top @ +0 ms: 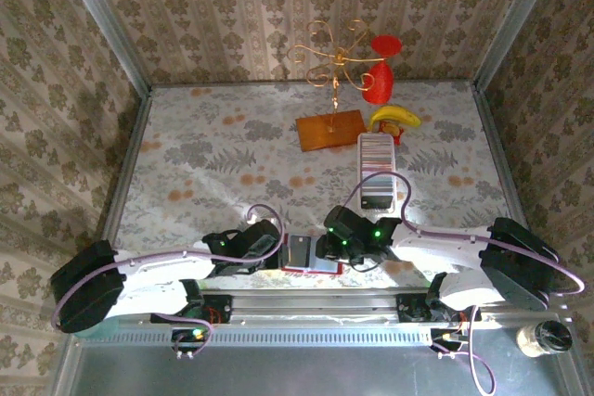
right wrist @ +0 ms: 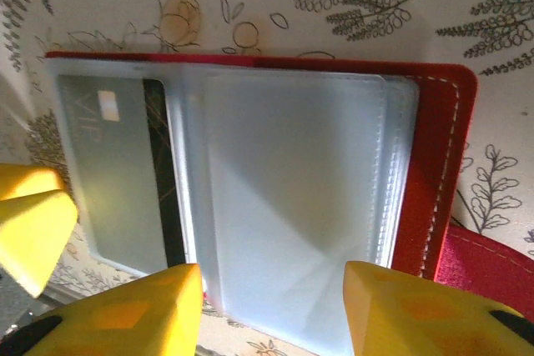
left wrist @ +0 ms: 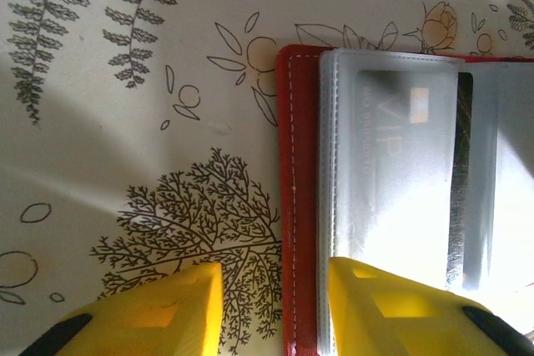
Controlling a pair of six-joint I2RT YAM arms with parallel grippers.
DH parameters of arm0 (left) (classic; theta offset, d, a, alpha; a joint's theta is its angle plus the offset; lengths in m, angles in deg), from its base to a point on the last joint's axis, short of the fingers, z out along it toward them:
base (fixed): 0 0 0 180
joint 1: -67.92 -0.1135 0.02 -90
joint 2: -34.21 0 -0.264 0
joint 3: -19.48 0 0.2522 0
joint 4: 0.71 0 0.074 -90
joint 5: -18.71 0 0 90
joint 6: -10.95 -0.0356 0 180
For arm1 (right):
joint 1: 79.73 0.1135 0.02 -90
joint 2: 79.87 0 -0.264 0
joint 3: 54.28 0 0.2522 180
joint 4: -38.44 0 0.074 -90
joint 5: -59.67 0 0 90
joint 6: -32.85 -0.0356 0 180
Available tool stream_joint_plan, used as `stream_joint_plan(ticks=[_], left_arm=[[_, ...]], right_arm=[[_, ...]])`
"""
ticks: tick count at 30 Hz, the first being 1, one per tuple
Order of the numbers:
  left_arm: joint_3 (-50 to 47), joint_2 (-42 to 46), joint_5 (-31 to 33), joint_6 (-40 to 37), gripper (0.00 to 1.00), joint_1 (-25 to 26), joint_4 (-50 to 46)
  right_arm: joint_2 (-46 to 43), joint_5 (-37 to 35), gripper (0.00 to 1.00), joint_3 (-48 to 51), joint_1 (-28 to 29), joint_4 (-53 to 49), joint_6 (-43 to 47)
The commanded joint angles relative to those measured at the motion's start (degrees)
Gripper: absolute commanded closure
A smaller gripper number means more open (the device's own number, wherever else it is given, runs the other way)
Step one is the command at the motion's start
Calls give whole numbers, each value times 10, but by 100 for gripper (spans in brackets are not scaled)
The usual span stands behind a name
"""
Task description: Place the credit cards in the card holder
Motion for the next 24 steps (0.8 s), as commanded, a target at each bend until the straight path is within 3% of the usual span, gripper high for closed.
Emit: stream_joint_plan(ticks=[1,8,18,24], left_arm=[[9,-9,-15,-11,62,-2,20],[10,-27,-31,-12,66,1,38],[9,-29,-34,-9,68,4,49],[5,-19,-31,-6,71,5,43]], right_arm=[[11,-23,51,7,7,-9,-8],[54,-5,50,-1,10,28,-10],[63,8,41,-8,13,84,-24],[63,14,42,-21,15,103,-31]])
